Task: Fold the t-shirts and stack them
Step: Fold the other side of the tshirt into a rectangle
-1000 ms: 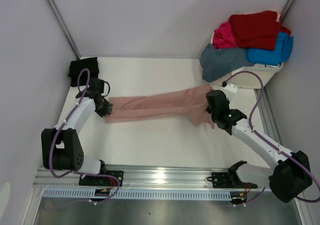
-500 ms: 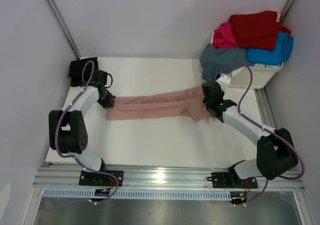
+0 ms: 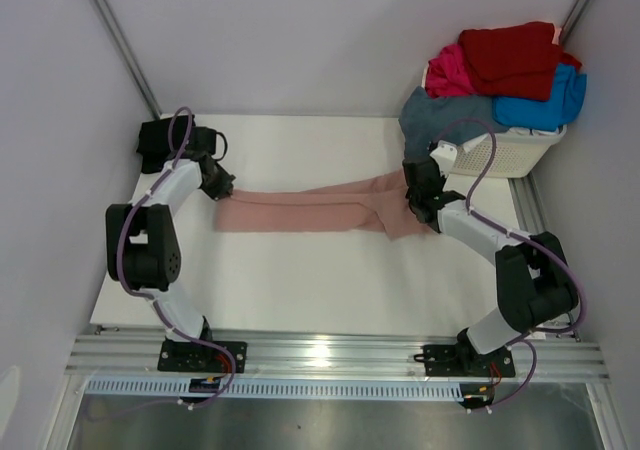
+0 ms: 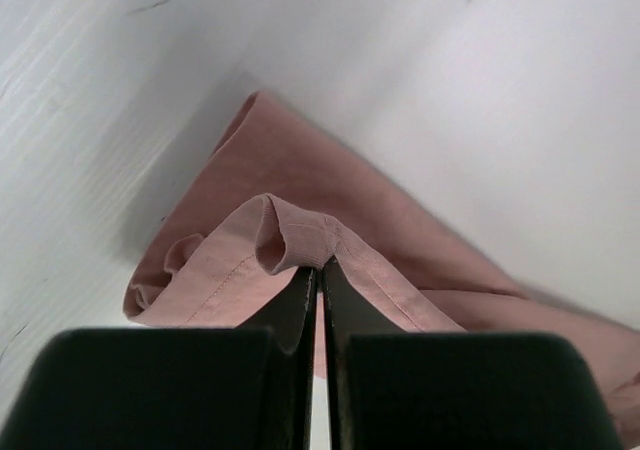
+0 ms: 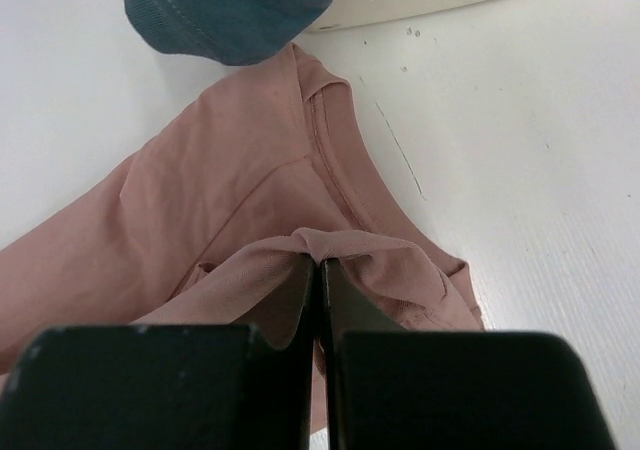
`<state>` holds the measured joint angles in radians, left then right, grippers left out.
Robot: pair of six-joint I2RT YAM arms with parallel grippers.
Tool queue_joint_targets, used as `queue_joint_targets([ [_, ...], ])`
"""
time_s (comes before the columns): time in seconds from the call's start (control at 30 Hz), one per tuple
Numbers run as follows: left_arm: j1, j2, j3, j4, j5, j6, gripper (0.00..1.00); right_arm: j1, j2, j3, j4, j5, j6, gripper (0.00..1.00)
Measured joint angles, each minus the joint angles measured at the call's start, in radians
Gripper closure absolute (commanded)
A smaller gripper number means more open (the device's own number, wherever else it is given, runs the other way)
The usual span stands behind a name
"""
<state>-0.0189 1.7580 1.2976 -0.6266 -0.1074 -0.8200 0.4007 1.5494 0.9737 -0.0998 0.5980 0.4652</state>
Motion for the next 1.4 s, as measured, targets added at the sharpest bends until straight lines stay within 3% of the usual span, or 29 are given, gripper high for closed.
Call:
queue_joint_targets([
  [0.6,0.0,0.174,0.127,0.035,0.019,0.061,0.98,-0.052,0.237,0.137,0.04,-0.005,-0.036,0.97],
  [0.77,0.0,0.182,0.139,0.049,0.032,0.089,0.85,-0.058,0.269,0.145,0.065,-0.008,-0.051,0.81],
  [1.0,0.004,0.182,0.139,0.061,0.032,0.113,0.61,-0.071,0.304,0.15,0.104,-0.049,-0.089,0.46],
  [1.27,0.008,0.119,0.074,0.133,0.053,0.14,0.57,-0.071,0.283,0.151,0.139,-0.069,-0.147,0.32],
  [1.4,0.01,-0.061,-0.072,0.251,0.101,0.167,0.57,-0.069,0.182,0.151,0.138,-0.111,-0.183,0.01],
])
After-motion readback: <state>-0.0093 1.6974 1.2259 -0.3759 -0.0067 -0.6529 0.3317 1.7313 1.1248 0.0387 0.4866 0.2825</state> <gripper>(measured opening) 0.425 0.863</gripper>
